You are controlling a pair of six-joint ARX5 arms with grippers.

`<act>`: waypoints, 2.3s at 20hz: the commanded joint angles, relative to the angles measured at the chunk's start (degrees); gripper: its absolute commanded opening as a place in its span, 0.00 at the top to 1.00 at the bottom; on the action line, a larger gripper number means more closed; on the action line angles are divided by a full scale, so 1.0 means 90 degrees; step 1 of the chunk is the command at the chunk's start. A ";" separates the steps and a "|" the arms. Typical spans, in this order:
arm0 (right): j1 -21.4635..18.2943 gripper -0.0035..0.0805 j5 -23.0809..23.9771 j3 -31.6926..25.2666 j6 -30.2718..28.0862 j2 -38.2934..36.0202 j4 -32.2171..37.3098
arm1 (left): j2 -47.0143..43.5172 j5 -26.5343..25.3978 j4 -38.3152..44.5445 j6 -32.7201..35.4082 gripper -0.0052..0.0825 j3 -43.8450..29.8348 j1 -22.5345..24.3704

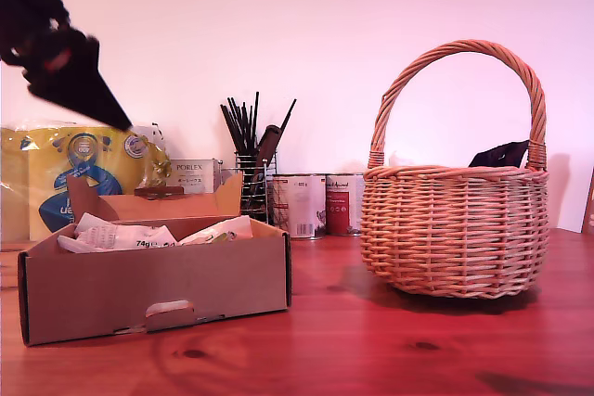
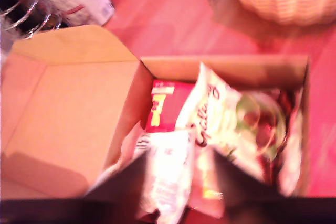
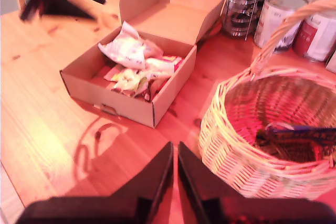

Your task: Move the bags of Easter eggs from the cardboard box on the left into the woven basket on the right side.

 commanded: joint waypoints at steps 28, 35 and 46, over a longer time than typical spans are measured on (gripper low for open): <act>0.0236 0.97 -0.0080 0.0051 0.0010 0.0792 0.0306 | 0.2982 -0.0240 0.1719 0.1452 0.44 -0.0015 0.0738; 0.0236 0.97 -0.0078 0.0051 0.0010 0.0792 0.0304 | 0.2897 -0.0265 0.1671 0.1460 0.74 0.0032 0.0704; 0.0236 0.97 -0.0075 0.0051 0.0010 0.0792 0.0284 | 0.1353 0.0182 0.0852 0.1003 0.78 0.0044 0.0391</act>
